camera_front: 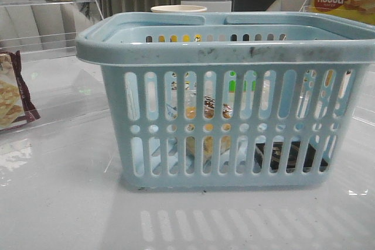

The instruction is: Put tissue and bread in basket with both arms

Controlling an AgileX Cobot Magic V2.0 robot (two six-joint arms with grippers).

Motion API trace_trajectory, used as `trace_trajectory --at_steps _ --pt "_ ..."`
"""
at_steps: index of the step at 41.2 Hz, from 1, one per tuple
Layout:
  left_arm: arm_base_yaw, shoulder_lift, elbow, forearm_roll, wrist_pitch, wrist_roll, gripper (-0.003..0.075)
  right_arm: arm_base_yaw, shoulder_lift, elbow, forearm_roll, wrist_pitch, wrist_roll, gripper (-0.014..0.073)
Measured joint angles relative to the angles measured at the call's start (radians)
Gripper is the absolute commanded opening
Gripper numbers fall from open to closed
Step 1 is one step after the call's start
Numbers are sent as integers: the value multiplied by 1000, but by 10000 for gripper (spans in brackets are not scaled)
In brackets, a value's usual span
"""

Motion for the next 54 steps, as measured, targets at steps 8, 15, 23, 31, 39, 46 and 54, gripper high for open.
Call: trace_trajectory --at_steps 8,15,23,31,39,46,54 --pt "0 0 0 0 0 0 91 -45 -61 127 0 -63 0 55" --pt "0 0 0 0 0 0 91 -47 -61 198 0 -132 0 55" --pt "0 0 0 0 0 0 91 -47 -61 200 2 -173 0 55" --pt "0 0 0 0 0 0 91 -47 -61 200 20 -198 0 55" --pt "0 0 0 0 0 0 91 -47 -61 200 22 -211 0 55" --pt "0 0 0 0 0 0 91 -47 -61 200 22 -213 0 55" --pt "0 0 0 2 0 0 91 -47 -61 200 22 -213 0 55"
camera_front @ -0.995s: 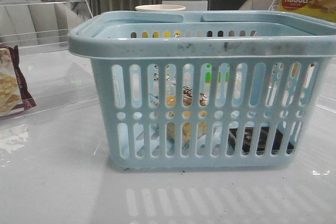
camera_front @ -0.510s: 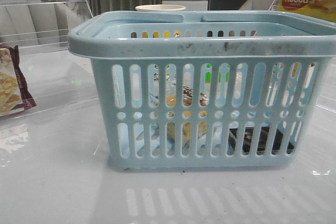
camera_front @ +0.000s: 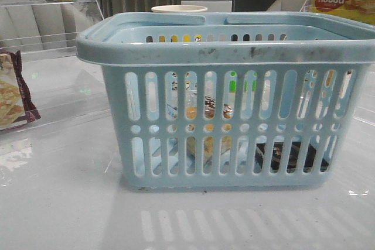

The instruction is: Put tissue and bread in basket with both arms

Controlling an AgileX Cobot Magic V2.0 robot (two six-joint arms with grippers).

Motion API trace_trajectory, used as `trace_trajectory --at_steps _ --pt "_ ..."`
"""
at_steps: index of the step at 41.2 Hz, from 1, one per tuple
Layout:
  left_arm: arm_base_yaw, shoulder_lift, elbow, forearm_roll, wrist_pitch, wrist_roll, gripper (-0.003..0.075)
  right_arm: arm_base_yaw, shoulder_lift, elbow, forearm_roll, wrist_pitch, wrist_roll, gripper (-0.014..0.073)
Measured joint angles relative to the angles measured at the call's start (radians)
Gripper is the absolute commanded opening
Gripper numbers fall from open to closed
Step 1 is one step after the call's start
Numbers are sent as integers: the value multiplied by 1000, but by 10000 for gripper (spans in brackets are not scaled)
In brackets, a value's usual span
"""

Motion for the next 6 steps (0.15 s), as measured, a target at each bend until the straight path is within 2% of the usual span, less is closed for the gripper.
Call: trace_trajectory --at_steps 6 --pt "0 0 0 0 0 0 91 0 0 0 0 0 0 55"
